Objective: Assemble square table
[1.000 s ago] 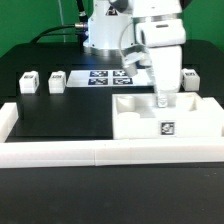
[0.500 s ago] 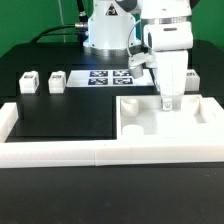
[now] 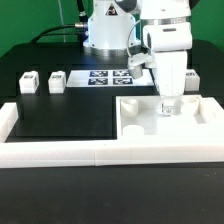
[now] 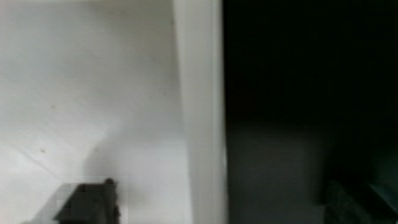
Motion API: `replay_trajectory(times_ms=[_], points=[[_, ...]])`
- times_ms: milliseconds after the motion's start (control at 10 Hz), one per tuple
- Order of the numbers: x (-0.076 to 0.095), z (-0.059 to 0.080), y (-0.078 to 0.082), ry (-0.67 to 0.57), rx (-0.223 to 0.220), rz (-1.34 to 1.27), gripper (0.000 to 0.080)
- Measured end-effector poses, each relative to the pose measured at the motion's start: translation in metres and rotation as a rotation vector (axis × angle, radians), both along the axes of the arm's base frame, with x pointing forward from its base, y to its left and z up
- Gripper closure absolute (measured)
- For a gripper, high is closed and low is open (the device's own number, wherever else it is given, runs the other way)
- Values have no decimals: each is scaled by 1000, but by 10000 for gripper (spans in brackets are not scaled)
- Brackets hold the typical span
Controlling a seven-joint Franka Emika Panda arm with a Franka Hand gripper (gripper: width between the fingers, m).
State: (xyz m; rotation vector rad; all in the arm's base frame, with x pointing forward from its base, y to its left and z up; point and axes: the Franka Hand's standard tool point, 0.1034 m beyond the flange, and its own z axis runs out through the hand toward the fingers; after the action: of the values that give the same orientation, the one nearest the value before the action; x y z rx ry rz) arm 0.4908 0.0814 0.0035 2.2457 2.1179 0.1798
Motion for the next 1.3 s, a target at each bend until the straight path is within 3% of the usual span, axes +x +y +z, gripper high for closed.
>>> replay_trajectory(times_ms=[200,800,900,1300], points=[[0,0,0,0,0,0,153],[0,0,0,0,0,0,150],[-1,5,3,0,3,-32,150],[-19,54,37,11,-13,-143,150]])
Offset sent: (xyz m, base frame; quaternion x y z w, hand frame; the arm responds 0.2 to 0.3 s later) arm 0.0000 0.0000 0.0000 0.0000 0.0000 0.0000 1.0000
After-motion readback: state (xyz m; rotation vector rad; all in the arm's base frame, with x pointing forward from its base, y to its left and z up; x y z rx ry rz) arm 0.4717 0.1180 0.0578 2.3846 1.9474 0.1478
